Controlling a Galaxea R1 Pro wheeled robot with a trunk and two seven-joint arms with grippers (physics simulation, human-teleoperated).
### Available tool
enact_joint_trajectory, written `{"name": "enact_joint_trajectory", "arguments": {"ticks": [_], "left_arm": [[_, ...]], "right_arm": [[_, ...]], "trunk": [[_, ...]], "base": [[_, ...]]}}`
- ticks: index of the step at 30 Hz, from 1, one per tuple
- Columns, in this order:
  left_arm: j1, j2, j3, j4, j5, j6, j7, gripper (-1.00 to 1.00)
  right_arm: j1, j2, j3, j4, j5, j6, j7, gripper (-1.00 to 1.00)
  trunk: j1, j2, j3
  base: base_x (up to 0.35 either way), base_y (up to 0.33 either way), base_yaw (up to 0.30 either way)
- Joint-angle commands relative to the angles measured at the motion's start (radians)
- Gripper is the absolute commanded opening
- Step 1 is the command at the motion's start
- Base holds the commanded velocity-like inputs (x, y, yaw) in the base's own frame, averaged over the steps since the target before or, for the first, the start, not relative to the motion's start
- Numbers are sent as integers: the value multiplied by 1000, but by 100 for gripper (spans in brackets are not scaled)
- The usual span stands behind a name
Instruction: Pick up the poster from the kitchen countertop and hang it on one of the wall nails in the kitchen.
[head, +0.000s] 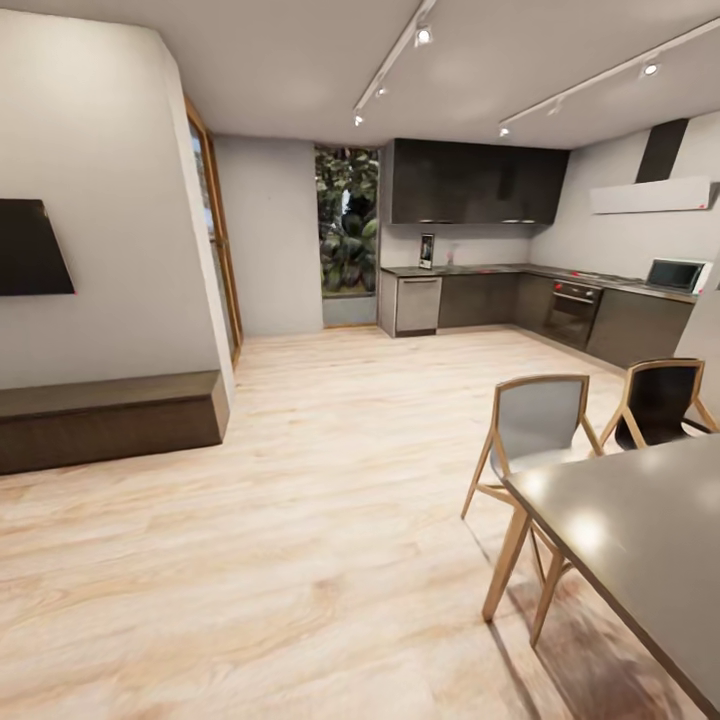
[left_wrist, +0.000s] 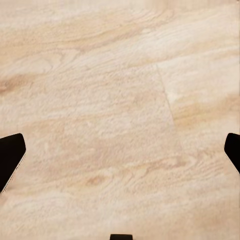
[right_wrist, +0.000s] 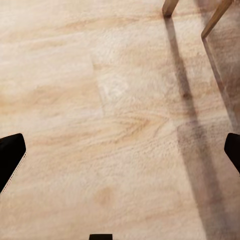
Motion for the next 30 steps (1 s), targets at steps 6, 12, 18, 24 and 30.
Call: {"name": "enact_joint_trajectory", "arguments": {"ticks": [6, 12, 18, 24, 30], "left_arm": [[0, 0, 1, -1, 0, -2, 0, 100], [0, 0, 1, -1, 0, -2, 0, 100], [0, 0, 1, -1, 0, -2, 0, 100], [0, 0, 1, -1, 0, -2, 0, 100], [0, 0, 1, -1, 0, -2, -1, 100]], "right_arm": [[0, 0, 0, 1, 1, -3, 0, 100], [0, 0, 0, 1, 1, -2, 0, 100], [0, 0, 0, 1, 1, -2, 0, 100], [0, 0, 0, 2, 1, -2, 0, 100], [0, 0, 1, 2, 1, -2, 0, 100]], "trunk": [[1, 0, -1], [1, 0, -1], [1, 0, -1], [1, 0, -1], [1, 0, -1]], "base": [[335, 74, 0], [335, 86, 0], [335, 89, 0], [335, 89, 0], [335, 90, 0]]}}
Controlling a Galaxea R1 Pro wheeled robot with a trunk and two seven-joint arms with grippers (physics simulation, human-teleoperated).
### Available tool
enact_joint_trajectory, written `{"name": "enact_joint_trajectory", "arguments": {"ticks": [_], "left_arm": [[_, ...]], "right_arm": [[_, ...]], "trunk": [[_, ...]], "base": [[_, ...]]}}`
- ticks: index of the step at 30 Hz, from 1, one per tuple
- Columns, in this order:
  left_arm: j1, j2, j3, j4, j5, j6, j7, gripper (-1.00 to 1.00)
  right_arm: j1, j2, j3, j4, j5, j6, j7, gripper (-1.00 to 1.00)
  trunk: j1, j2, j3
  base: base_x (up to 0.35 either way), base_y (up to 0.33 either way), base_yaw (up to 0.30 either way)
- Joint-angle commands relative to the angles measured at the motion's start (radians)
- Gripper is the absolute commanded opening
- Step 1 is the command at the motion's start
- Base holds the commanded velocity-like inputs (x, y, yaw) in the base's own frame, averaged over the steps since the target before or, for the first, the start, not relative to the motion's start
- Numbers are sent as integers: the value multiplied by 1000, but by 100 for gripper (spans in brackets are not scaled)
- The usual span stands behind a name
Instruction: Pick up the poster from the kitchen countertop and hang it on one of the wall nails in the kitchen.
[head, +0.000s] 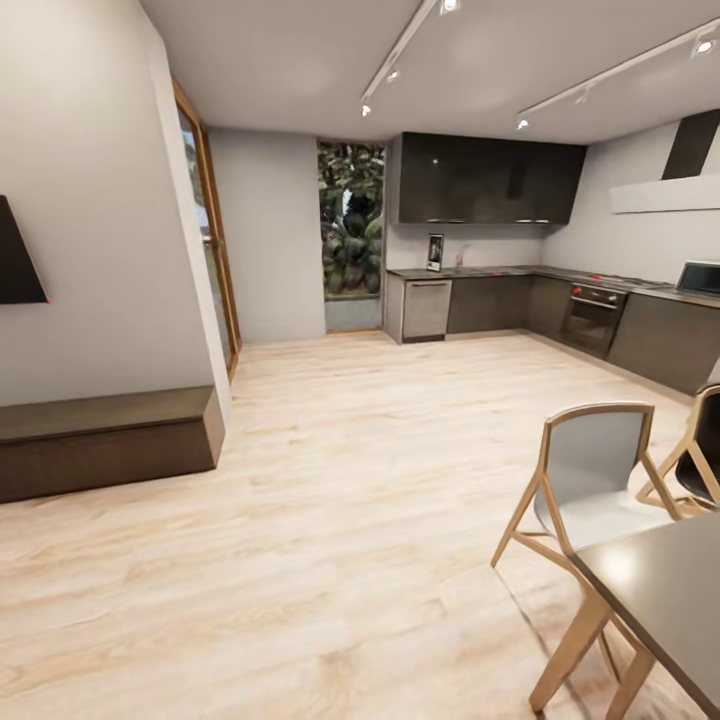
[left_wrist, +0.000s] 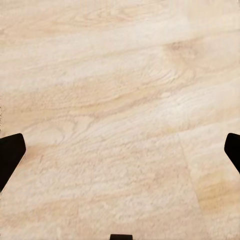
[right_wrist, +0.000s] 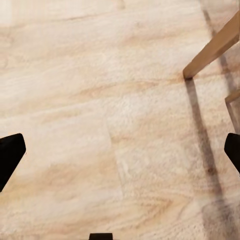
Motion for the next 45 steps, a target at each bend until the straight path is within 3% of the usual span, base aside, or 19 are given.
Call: {"name": "enact_joint_trajectory", "arguments": {"ticks": [1, 45], "left_arm": [[0, 0, 1, -1, 0, -2, 0, 100], [0, 0, 1, -1, 0, -3, -1, 100]], "right_arm": [[0, 0, 0, 1, 1, -3, 0, 100], [0, 0, 0, 1, 1, -4, 0, 100]], "trunk": [[1, 0, -1], [1, 0, -1]], "base": [[335, 89, 0], [336, 38, 0]]}}
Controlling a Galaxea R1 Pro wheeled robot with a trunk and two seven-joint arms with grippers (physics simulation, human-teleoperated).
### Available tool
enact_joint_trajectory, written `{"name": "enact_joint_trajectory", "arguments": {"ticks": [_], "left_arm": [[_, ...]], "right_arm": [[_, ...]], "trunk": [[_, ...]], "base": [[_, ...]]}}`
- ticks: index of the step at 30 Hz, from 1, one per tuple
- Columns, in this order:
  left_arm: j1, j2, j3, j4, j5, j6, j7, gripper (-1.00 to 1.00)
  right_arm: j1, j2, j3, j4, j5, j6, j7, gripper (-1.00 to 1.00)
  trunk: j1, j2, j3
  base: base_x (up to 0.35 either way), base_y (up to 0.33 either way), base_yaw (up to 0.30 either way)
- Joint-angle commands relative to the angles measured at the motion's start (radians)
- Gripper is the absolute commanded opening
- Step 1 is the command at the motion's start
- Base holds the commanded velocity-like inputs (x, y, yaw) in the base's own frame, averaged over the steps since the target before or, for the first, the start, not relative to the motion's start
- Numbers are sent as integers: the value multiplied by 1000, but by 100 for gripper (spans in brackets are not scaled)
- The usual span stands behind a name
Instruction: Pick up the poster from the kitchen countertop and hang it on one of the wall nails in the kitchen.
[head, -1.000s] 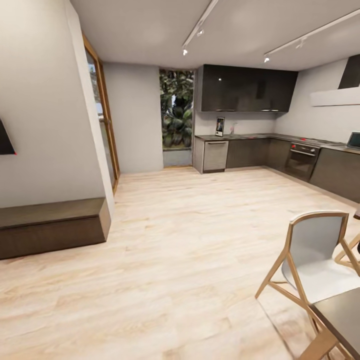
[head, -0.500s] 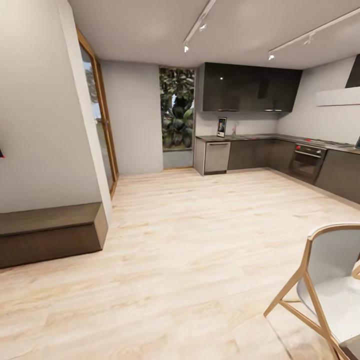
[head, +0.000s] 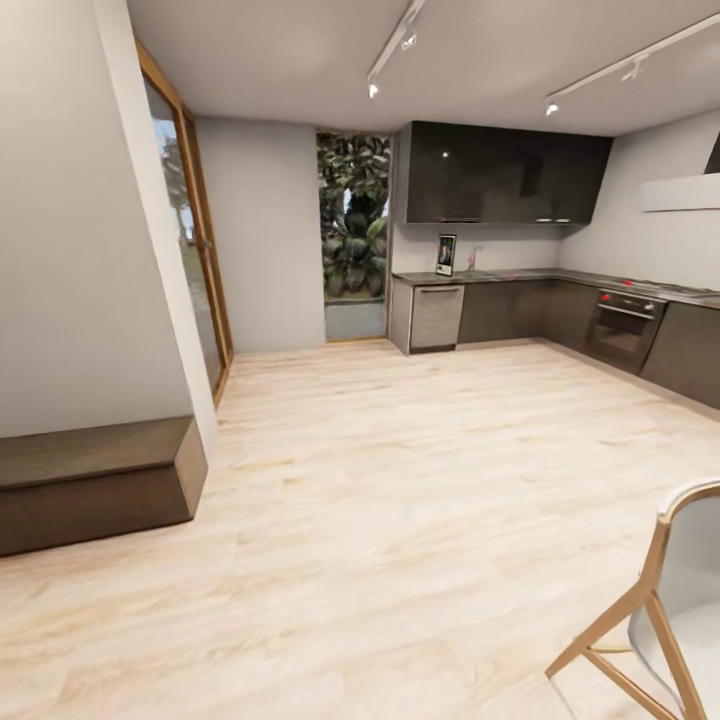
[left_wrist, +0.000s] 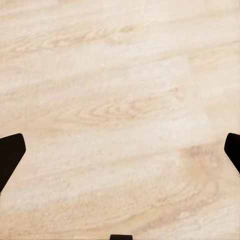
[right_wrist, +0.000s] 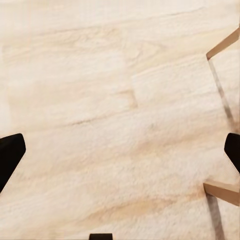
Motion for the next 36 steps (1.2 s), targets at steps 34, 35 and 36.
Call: {"name": "enact_joint_trajectory", "arguments": {"ticks": [34, 35, 36], "left_arm": [[0, 0, 1, -1, 0, -2, -1, 100], [0, 0, 1, -1, 0, -2, -1, 100], [0, 0, 1, -1, 0, -2, -1, 100]], "right_arm": [[-1, 0, 0, 1, 0, -3, 0, 100], [-1, 0, 0, 1, 0, -3, 0, 100], [-1, 0, 0, 1, 0, -3, 0, 100]], "trunk": [[1, 0, -1], [1, 0, -1], [1, 0, -1]], "base": [[339, 0, -2], [339, 0, -67], [339, 0, -88]]}}
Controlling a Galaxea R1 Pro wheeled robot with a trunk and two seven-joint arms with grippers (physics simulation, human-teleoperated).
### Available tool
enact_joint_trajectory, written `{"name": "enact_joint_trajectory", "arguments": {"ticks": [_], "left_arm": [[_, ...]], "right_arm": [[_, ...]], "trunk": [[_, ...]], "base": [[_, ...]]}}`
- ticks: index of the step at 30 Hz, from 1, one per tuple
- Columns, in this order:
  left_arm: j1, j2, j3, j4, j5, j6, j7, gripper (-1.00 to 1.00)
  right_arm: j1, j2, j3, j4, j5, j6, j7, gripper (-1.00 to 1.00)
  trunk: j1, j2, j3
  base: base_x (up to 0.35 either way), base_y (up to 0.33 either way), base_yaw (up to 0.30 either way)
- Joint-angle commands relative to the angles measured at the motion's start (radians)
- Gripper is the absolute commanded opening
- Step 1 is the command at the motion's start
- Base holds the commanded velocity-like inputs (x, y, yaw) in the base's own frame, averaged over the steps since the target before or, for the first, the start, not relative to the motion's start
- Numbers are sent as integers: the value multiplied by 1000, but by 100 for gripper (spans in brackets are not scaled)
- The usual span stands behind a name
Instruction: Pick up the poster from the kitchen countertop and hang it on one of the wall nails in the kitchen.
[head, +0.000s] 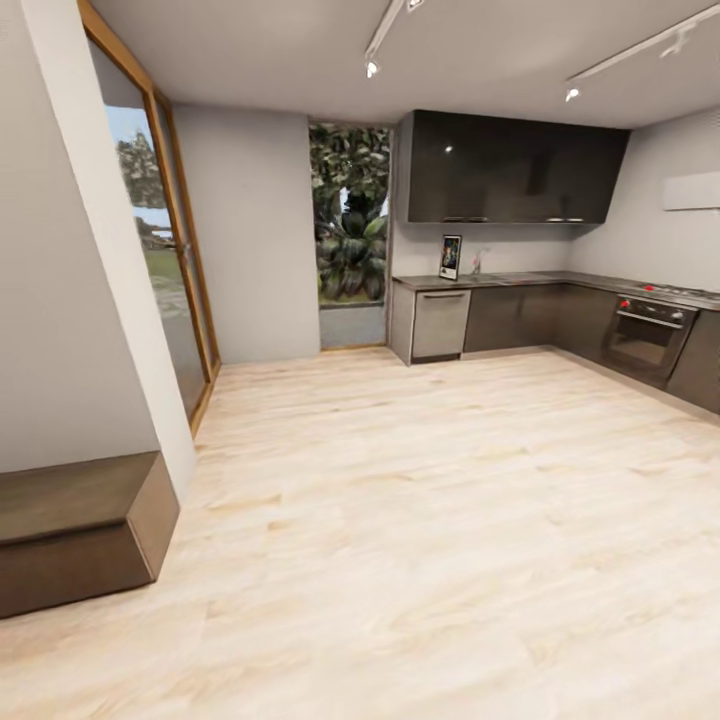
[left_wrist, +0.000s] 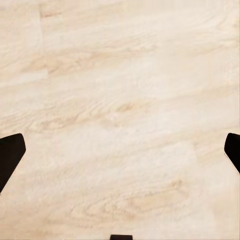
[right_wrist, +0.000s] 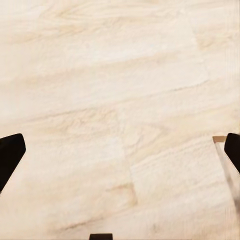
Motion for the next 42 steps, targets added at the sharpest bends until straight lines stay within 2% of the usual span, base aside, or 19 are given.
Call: {"name": "enact_joint_trajectory", "arguments": {"ticks": [1, 19, 42], "left_arm": [[0, 0, 1, -1, 0, -1, -1, 100], [0, 0, 2, -1, 0, -2, -1, 100], [0, 1, 2, -1, 0, -2, -1, 100]], "right_arm": [[-1, 0, 0, 1, 1, -3, 0, 100], [-1, 0, 0, 1, 1, -3, 0, 100], [-1, 2, 1, -1, 1, -3, 0, 100]], "trunk": [[1, 0, -1], [1, 0, -1], [1, 0, -1]], "base": [[339, 5, -125], [339, 62, -231], [339, 54, -15]]}}
